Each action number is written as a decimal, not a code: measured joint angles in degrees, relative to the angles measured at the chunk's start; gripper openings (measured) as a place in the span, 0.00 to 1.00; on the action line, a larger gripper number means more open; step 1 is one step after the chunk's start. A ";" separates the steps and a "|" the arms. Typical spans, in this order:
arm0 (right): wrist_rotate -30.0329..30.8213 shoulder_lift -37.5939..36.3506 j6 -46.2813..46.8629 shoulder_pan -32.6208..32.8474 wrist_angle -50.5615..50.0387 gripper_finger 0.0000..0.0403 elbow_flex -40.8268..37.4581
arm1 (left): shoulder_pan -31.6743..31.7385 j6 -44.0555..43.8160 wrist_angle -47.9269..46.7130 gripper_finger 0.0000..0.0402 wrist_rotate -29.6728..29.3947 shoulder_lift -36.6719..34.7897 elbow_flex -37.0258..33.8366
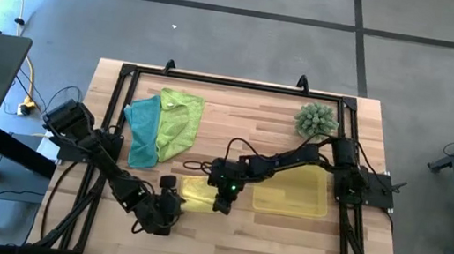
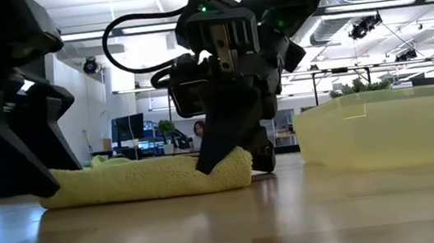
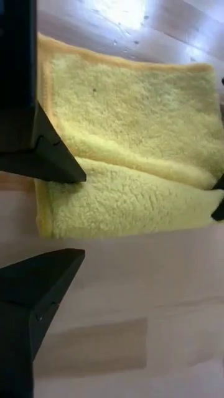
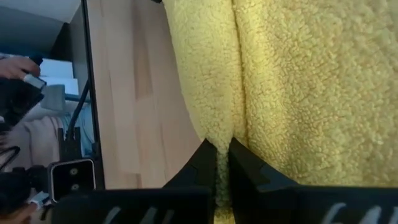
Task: Roll microfiber towels into tight, uniform cylinder then place into a basket
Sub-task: Roll the yellow microfiber towel
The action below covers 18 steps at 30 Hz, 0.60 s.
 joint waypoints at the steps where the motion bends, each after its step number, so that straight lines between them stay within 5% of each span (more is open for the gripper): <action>1: 0.02 0.00 -0.44 0.01 0.02 0.01 0.00 | 0.36 -0.84 -0.27 0.41 0.00 0.00 0.00; 9: 0.21 -0.07 -4.70 0.01 0.47 0.04 0.00 | 3.16 -8.00 -4.09 0.27 3.98 -0.11 0.07; 18: 0.66 -6.09 -17.89 0.34 -3.61 0.29 -0.20 | 3.28 -14.62 -4.28 0.18 8.04 -0.29 0.09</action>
